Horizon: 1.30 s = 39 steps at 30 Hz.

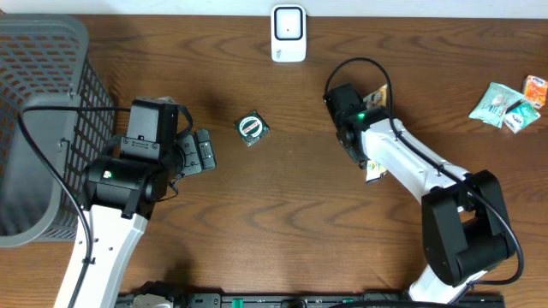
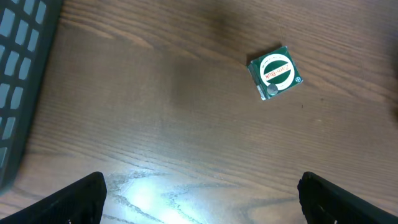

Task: Scan the item barcode

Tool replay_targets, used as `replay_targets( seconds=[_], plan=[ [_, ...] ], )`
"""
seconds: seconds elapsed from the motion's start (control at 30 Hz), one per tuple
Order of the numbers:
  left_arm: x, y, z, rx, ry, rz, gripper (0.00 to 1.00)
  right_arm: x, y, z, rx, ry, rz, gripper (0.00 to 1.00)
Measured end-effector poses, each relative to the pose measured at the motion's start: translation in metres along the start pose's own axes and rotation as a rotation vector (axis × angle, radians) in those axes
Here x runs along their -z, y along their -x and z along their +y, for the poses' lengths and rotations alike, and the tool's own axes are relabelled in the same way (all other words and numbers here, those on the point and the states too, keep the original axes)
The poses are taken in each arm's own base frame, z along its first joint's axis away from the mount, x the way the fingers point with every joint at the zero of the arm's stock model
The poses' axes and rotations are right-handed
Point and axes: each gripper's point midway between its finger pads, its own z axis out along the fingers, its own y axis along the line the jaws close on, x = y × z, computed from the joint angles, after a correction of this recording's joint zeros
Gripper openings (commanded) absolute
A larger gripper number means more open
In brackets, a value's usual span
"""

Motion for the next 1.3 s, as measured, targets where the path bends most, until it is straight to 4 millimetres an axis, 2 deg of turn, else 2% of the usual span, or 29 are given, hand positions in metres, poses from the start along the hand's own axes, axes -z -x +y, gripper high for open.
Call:
replay_targets(
  seconds=[0.03, 0.1, 0.23, 0.3, 0.43, 0.53, 0.6, 0.73, 0.83, 0.93, 1.0, 1.07, 1.13, 1.3],
  plan=[
    [0.0, 0.0, 0.0, 0.0, 0.0, 0.0, 0.98, 0.001, 0.0, 0.002, 0.008, 0.003, -0.002, 0.57],
    [0.0, 0.0, 0.0, 0.0, 0.0, 0.0, 0.98, 0.004, 0.002, 0.008, 0.023, 0.006, -0.01, 0.54],
    [0.0, 0.0, 0.0, 0.0, 0.0, 0.0, 0.98, 0.017, 0.01, 0.028, 0.068, 0.012, -0.047, 0.33],
    [0.0, 0.0, 0.0, 0.0, 0.0, 0.0, 0.98, 0.026, 0.015, 0.04, 0.1, 0.012, -0.072, 0.28],
    [0.0, 0.0, 0.0, 0.0, 0.0, 0.0, 0.97, 0.047, 0.025, 0.07, 0.164, 0.026, -0.133, 0.29],
    [0.0, 0.0, 0.0, 0.0, 0.0, 0.0, 0.98, 0.06, 0.029, 0.088, 0.19, 0.034, -0.171, 0.2],
    [0.0, 0.0, 0.0, 0.0, 0.0, 0.0, 0.98, 0.069, 0.032, 0.094, 0.186, 0.027, -0.187, 0.18],
    [0.0, 0.0, 0.0, 0.0, 0.0, 0.0, 0.98, 0.08, 0.039, 0.088, 0.154, 0.013, -0.198, 0.21],
    [0.0, 0.0, 0.0, 0.0, 0.0, 0.0, 0.98, 0.091, 0.049, 0.079, 0.111, 0.01, -0.215, 0.31],
    [0.0, 0.0, 0.0, 0.0, 0.0, 0.0, 0.98, 0.102, 0.063, 0.07, 0.056, 0.022, -0.246, 0.34],
    [0.0, 0.0, 0.0, 0.0, 0.0, 0.0, 0.98, 0.104, 0.071, 0.062, 0.021, 0.032, -0.258, 0.29],
    [0.0, 0.0, 0.0, 0.0, 0.0, 0.0, 0.98, 0.099, 0.075, 0.051, -0.03, 0.05, -0.257, 0.14],
    [0.0, 0.0, 0.0, 0.0, 0.0, 0.0, 0.98, 0.091, 0.075, 0.042, -0.073, 0.083, -0.24, 0.03],
    [0.0, 0.0, 0.0, 0.0, 0.0, 0.0, 0.98, 0.063, 0.072, 0.026, -0.193, 0.301, -0.19, 0.01]
  ],
)
